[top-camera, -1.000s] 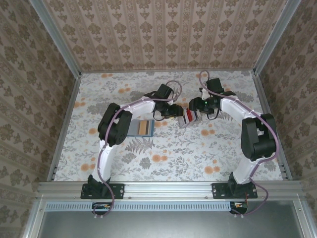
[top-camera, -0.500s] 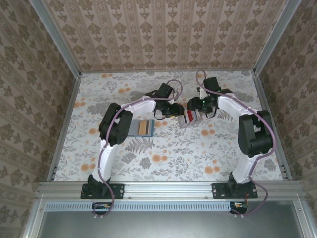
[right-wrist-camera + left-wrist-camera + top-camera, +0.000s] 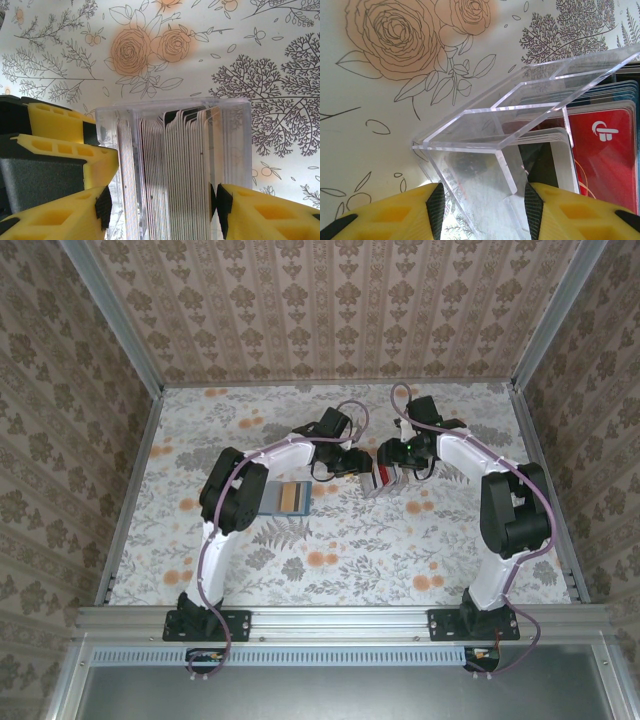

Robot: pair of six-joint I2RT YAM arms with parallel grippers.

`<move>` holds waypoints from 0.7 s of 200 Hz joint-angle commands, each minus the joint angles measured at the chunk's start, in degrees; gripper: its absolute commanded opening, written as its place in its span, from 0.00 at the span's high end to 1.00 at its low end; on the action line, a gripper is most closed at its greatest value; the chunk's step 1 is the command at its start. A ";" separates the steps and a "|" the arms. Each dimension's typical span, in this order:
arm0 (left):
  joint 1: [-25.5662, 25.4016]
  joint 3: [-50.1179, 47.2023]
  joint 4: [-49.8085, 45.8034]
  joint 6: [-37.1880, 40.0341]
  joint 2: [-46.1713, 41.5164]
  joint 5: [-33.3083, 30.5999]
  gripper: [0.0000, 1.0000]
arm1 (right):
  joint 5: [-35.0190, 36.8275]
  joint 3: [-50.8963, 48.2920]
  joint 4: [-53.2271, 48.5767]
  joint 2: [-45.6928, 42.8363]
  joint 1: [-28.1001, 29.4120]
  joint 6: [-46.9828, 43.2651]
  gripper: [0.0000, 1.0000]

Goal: Put the credit cards into the card holder
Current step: Pick up the credit card from the storage box.

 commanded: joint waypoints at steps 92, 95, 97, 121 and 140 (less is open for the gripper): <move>-0.37 1.27 -0.64 -0.41 0.74 0.07 0.51 | 1.57 1.83 -3.28 -3.18 0.57 -1.28 0.53; -0.40 1.28 -0.67 -0.34 0.74 0.07 0.51 | 1.64 1.79 -3.29 -3.23 0.59 -1.21 0.54; -0.41 1.32 -0.65 -0.33 0.74 0.14 0.51 | 1.65 1.77 -3.29 -3.28 0.58 -1.25 0.54; -0.41 1.39 -0.90 -0.24 0.74 0.07 0.51 | 2.42 1.71 -3.29 -3.63 0.48 -1.20 0.55; -0.40 1.47 -0.82 -0.24 0.74 -0.03 0.51 | 2.65 1.71 -3.22 -3.93 0.36 -1.11 0.58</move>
